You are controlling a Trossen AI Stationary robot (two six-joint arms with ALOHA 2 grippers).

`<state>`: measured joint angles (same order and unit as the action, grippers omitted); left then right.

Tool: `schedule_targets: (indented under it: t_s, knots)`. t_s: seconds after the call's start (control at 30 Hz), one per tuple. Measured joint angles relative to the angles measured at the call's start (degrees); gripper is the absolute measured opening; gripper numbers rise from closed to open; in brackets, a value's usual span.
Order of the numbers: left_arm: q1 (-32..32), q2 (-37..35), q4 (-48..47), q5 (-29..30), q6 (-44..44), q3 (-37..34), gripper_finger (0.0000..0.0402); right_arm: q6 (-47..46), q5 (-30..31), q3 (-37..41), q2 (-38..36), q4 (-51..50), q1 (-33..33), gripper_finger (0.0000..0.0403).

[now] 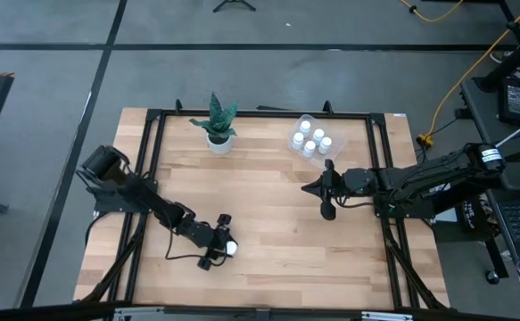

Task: Pick and place pill bottles into a basket
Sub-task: Put the white pill bottle into the transparent bin

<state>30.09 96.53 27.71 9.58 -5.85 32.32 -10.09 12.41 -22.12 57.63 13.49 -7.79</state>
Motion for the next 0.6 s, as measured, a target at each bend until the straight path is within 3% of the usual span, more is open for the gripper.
schedule_targets:
  t_s: [0.3,0.6]
  knots:
    - [-5.01,-7.49,-5.36,-1.72,1.07,0.02,0.0175,0.04,-0.01,-0.01,0.0,0.93,0.0,0.0007]
    - [-10.74,-8.15,-8.0,-4.33,1.47,2.48,0.0175,2.92,-0.01,-0.01,0.13,0.88,0.0,0.0007]
